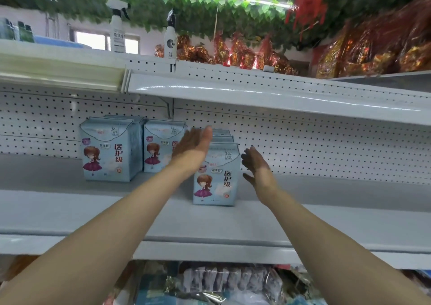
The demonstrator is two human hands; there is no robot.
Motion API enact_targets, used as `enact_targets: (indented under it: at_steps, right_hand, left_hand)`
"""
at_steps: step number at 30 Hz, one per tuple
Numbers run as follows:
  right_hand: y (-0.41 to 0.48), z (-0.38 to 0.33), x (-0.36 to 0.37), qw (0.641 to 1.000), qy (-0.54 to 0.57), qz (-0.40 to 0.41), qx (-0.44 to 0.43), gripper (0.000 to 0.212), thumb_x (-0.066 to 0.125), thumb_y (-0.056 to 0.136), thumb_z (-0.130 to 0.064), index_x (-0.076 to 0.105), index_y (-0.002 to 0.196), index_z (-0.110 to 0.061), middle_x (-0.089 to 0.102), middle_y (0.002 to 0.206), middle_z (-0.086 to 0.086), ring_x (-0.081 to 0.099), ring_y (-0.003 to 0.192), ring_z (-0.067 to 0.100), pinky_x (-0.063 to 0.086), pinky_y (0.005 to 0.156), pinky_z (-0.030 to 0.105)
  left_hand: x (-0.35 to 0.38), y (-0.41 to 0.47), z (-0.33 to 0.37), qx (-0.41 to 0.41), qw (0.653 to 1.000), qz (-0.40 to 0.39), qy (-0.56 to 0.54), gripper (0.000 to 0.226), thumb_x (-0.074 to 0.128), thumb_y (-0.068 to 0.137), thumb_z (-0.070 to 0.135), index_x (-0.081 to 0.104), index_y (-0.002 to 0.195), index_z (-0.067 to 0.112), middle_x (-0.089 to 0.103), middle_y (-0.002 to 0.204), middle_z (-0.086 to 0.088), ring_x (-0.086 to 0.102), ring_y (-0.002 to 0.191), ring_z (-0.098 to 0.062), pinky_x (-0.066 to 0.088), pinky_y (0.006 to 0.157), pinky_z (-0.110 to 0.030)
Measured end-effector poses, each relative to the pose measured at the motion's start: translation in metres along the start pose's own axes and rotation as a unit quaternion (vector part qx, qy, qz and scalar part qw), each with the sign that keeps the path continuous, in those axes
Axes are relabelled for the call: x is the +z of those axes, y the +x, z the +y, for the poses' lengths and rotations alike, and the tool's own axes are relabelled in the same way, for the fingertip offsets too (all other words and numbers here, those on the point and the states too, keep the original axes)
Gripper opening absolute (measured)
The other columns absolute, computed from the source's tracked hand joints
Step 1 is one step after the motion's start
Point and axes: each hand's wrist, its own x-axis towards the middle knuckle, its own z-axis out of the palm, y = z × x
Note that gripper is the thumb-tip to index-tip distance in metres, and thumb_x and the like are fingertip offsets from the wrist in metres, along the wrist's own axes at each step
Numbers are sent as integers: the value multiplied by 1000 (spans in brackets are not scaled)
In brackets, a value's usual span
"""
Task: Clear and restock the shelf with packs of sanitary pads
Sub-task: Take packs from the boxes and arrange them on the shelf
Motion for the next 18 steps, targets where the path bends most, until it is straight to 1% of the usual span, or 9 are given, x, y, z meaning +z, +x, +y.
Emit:
enact_targets:
  at_steps: [2, 5, 7, 10, 12, 13, 15, 16, 18]
  right_hand:
    - [13, 4, 4, 1000, -4, -3, 17, 70, 32, 100, -66, 38, 154, -22, 41, 157, -7, 35, 146, 12, 24, 123, 42]
    - [40, 22, 8, 999, 10, -33, 36, 109, 36, 68, -96, 37, 155, -31, 38, 159, -9, 30, 149, 13, 16, 125, 46]
    - [77, 51, 3, 998, 6, -43, 36, 121, 39, 54, -106, 41, 152, -34, 42, 157, -6, 31, 149, 18, 16, 124, 50]
    - [111, 88, -2, 994, 33, -72, 76, 120, 43, 52, -106, 43, 150, -38, 43, 157, -4, 35, 148, 24, 21, 123, 53]
    - [76, 61, 16, 990, 46, -57, 119, 100, 41, 67, -99, 55, 142, -34, 55, 147, 6, 52, 134, 32, 38, 114, 53]
    - [61, 47, 26, 987, 62, -59, 138, 86, 34, 81, -90, 64, 132, -28, 65, 134, 12, 63, 119, 35, 48, 102, 50]
    - [53, 39, 32, 982, 90, -89, 141, 76, 21, 96, -74, 71, 114, -20, 74, 111, 18, 71, 96, 35, 54, 82, 43]
    - [53, 38, 32, 979, 103, -103, 141, 77, 18, 98, -72, 70, 113, -18, 75, 107, 18, 71, 93, 35, 53, 79, 41]
    - [55, 36, 32, 973, 142, -125, 132, 78, 17, 97, -73, 69, 113, -17, 76, 104, 18, 72, 92, 34, 53, 79, 41]
  left_hand:
    - [3, 12, 19, 12, 995, -19, 95, 75, -3, 95, 67, 11, 159, 30, 2, 167, 1, 2, 154, -25, -1, 122, -46]
    - [13, 30, 31, 19, 982, -28, 188, 81, -6, 93, 68, 27, 157, 31, 16, 166, -2, 7, 154, -28, -1, 122, -51]
    - [19, 37, 26, 24, 973, -31, 228, 84, -7, 91, 70, 35, 154, 33, 20, 165, -3, 7, 154, -28, -2, 122, -51]
    - [24, 52, 14, 60, 959, -28, 276, 83, -10, 92, 69, 42, 149, 38, 29, 162, -3, 11, 153, -25, 1, 124, -52]
    - [23, 65, 5, 72, 958, 8, 277, 81, -5, 94, 69, 49, 145, 36, 43, 155, -4, 26, 149, -26, 14, 122, -52]
    - [21, 69, 2, 73, 956, 48, 279, 82, 1, 94, 71, 54, 140, 30, 53, 147, -7, 37, 141, -28, 26, 117, -50]
    - [19, 74, -1, 91, 938, 146, 302, 79, 17, 91, 75, 61, 123, 17, 64, 123, -9, 48, 121, -29, 42, 98, -42]
    - [20, 74, -2, 113, 925, 186, 310, 74, 23, 89, 74, 61, 115, 16, 64, 113, -7, 49, 114, -28, 43, 92, -40]
    - [23, 74, 0, 153, 920, 216, 288, 59, 37, 91, 70, 64, 101, 18, 63, 94, -2, 53, 100, -23, 44, 89, -38]
